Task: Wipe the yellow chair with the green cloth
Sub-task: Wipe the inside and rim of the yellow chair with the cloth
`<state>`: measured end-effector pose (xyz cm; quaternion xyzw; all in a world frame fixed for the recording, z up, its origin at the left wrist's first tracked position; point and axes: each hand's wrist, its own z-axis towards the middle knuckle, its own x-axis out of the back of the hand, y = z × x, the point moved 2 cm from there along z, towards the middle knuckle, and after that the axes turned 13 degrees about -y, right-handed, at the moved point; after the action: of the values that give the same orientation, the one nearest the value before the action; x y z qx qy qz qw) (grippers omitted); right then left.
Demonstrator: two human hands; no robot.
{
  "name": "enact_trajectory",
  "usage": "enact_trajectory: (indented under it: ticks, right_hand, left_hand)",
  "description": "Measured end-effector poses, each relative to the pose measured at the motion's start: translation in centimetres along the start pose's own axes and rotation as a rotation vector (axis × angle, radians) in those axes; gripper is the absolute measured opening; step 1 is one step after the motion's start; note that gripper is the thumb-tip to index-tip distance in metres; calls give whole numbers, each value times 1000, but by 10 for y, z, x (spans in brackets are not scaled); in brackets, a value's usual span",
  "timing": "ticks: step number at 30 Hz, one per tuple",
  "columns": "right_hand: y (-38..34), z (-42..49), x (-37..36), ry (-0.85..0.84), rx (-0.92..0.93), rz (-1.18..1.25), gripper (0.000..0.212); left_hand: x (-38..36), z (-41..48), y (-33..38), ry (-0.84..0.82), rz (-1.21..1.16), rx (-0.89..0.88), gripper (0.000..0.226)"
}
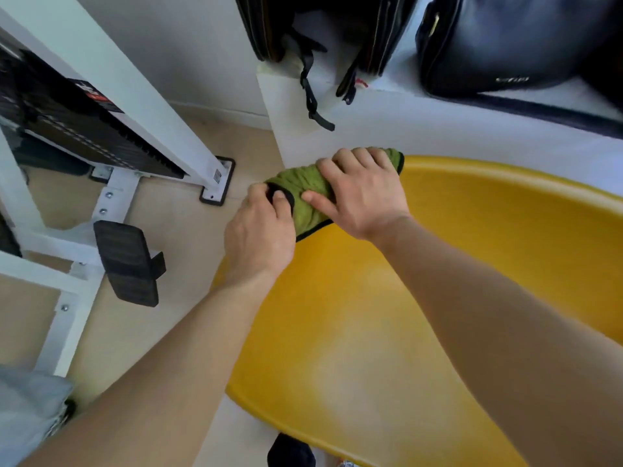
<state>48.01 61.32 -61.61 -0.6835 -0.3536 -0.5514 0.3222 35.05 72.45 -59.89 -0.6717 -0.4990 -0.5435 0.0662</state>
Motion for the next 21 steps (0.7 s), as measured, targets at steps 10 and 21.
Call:
enact_trajectory:
  ticks: [10, 21]
  right_hand:
    - [112, -65, -5, 33, -491, -1, 55]
    - [131, -75, -9, 46, -306, 2, 49]
  left_hand:
    - [-51, 31, 123, -86, 361, -506, 43]
    - [-66, 28, 161, -105, 376, -568, 50]
